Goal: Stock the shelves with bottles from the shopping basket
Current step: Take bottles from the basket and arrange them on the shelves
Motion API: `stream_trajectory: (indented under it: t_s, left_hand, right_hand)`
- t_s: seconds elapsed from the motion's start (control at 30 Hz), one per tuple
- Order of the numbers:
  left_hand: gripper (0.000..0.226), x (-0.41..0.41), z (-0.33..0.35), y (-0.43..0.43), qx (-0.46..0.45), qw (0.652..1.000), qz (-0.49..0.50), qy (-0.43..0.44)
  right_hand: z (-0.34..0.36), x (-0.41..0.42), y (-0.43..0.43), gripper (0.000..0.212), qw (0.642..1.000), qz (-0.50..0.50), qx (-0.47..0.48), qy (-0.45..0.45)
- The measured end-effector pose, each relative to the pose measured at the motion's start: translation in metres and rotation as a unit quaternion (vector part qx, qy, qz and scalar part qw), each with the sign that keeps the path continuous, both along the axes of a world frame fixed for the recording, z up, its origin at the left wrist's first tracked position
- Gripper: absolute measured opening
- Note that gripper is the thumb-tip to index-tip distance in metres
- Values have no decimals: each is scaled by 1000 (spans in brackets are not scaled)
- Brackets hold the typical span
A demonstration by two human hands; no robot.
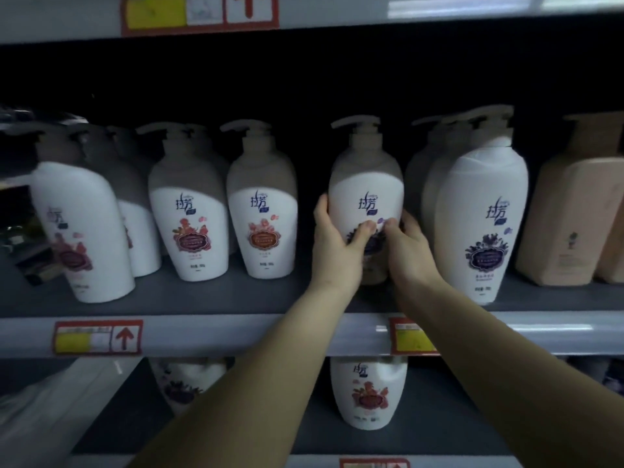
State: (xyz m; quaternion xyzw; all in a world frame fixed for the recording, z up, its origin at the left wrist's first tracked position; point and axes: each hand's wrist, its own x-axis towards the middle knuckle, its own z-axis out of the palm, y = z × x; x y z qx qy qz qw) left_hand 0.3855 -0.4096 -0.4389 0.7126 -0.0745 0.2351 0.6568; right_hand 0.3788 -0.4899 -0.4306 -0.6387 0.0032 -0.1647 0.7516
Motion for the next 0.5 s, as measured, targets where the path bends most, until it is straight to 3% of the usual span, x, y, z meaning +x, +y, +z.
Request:
stream_trajectory:
  t_s: [0.13, 0.27, 0.33, 0.5]
  left_hand:
    - [72, -7, 2, 8, -16, 1000, 7, -5]
    - [53, -19, 16, 39, 12, 988, 126, -89]
    - [48, -23, 19, 59, 38, 976, 178, -120]
    - [47, -31, 10, 87, 94, 975, 178, -95]
  right_hand:
    - [4, -9, 5, 50, 997, -24, -67, -24]
    - [16, -36, 28, 65, 961, -73, -225, -145]
    - [20, -42, 43, 76, 947, -92, -255, -173]
    - [14, -30, 50, 113, 963, -127, -237, -9]
